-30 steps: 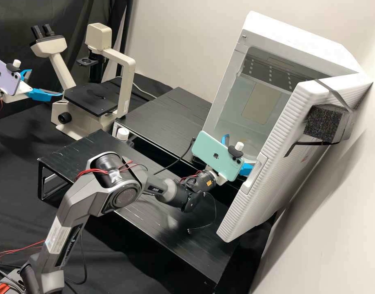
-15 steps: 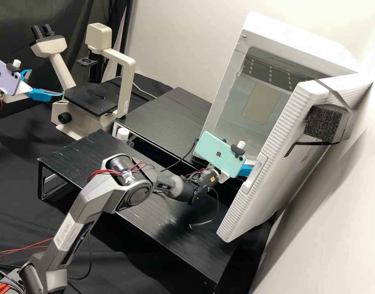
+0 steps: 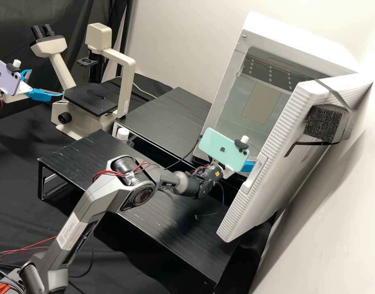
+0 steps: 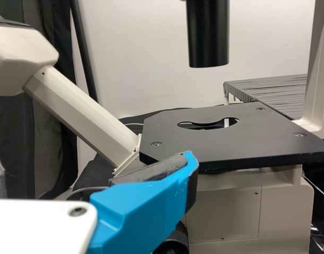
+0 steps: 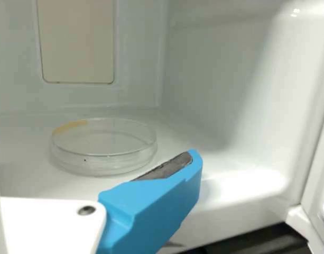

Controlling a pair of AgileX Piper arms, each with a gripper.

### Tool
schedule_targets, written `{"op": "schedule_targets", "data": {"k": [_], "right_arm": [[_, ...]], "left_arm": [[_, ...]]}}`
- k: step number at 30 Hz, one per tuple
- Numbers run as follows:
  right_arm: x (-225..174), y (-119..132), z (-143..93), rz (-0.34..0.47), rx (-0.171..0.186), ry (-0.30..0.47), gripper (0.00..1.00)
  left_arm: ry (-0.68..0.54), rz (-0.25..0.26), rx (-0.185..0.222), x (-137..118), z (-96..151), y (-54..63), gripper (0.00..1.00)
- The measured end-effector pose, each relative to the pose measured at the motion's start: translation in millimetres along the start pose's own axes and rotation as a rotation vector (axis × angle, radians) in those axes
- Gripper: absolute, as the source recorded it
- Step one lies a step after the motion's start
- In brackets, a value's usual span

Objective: Take out the petri dish and place it under the microscope.

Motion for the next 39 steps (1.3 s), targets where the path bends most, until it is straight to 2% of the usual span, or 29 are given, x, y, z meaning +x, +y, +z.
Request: {"op": "schedule_targets", "data": {"k": [11, 22, 34, 39], "right_arm": [[17, 2, -6, -0.019, -0.010, -0.028, 1.00], [28, -3, -1, -0.045, -0.023, -0.057, 1.00], [33, -5, -4, -0.093, 0.038, -0.043, 1.00], [32, -3, -3, -0.102, 0.041, -0.042, 1.00]], "left_arm": [[0.000, 0.000, 0.000, 0, 0, 0.0, 1.00], [0.000, 0.000, 0.000, 0, 0, 0.0, 1.00], [0.000, 0.000, 0.000, 0, 0, 0.0, 1.00], [0.000, 0.000, 0.000, 0, 0, 0.0, 1.00]]}}
